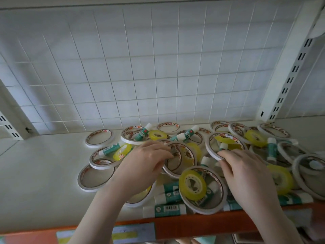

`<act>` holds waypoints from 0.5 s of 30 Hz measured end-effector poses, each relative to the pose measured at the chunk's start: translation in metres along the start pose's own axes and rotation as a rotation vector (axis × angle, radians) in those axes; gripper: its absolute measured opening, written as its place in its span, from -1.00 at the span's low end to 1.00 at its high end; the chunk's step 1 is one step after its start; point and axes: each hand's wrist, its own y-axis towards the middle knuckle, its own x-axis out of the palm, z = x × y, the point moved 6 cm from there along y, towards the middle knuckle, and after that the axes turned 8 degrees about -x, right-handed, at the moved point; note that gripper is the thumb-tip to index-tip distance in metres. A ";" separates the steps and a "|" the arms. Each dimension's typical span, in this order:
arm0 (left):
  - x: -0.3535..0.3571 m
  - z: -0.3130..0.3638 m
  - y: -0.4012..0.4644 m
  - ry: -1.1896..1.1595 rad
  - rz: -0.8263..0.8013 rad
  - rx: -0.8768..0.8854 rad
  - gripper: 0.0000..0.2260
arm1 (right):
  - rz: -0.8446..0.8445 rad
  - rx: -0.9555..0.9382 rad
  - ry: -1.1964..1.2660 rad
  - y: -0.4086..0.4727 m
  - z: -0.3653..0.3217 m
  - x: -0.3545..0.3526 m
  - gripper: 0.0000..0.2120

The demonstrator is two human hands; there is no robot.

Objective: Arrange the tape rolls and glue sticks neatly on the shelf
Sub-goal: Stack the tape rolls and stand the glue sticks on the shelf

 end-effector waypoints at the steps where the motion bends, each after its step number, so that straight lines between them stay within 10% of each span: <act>1: 0.002 0.001 -0.001 0.013 -0.027 0.029 -0.75 | 0.015 -0.001 -0.004 0.000 0.000 -0.002 -0.77; 15: 0.000 0.005 0.005 0.069 -0.057 0.193 -0.93 | 0.059 -0.003 -0.035 -0.008 -0.007 0.002 -0.75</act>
